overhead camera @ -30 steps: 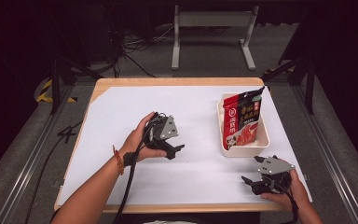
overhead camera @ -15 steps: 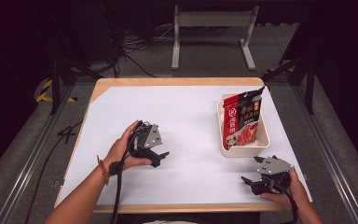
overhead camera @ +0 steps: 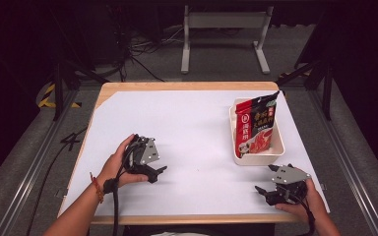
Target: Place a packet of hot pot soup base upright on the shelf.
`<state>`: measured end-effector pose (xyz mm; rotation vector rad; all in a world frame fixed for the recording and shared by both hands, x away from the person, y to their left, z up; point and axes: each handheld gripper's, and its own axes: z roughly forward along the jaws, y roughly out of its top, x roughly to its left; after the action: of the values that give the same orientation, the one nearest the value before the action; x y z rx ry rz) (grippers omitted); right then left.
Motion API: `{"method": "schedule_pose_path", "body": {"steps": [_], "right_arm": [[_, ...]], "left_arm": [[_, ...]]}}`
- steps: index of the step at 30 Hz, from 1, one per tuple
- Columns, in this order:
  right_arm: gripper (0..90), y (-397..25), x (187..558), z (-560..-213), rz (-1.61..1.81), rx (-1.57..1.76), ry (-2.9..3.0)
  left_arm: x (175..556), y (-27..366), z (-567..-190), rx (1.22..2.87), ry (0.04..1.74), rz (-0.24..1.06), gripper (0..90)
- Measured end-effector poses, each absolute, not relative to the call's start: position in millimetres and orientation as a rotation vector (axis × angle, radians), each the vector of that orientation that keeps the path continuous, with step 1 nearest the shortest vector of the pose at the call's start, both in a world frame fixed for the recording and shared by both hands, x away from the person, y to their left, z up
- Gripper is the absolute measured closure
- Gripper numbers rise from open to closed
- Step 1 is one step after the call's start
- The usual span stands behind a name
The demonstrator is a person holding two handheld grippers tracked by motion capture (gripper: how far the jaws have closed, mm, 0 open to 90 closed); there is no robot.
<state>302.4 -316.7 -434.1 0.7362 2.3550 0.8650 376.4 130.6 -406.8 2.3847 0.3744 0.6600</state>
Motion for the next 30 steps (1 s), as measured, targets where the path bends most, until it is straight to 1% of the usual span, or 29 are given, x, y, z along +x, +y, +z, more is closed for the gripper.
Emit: {"method": "schedule_pose_path", "body": {"steps": [10,18,23,30], "right_arm": [[16.5,-316.1,302.5,-434.2,0.864,0.738,2.355],[16.5,-314.4,301.9,-434.5,0.865,0.728,2.360],[16.5,-314.4,301.7,-434.8,0.865,0.733,2.360],[16.6,-314.4,301.4,-434.4,0.870,0.731,2.352]], "left_arm": [[365.1,155.9,-417.0,2.385,0.403,0.667,5.3],[354.7,178.4,-423.7,2.375,0.460,0.667,5.5],[349.4,190.5,-427.4,2.361,0.482,0.637,5.5],[341.9,206.2,-434.3,2.341,0.548,0.627,5.6]]}}
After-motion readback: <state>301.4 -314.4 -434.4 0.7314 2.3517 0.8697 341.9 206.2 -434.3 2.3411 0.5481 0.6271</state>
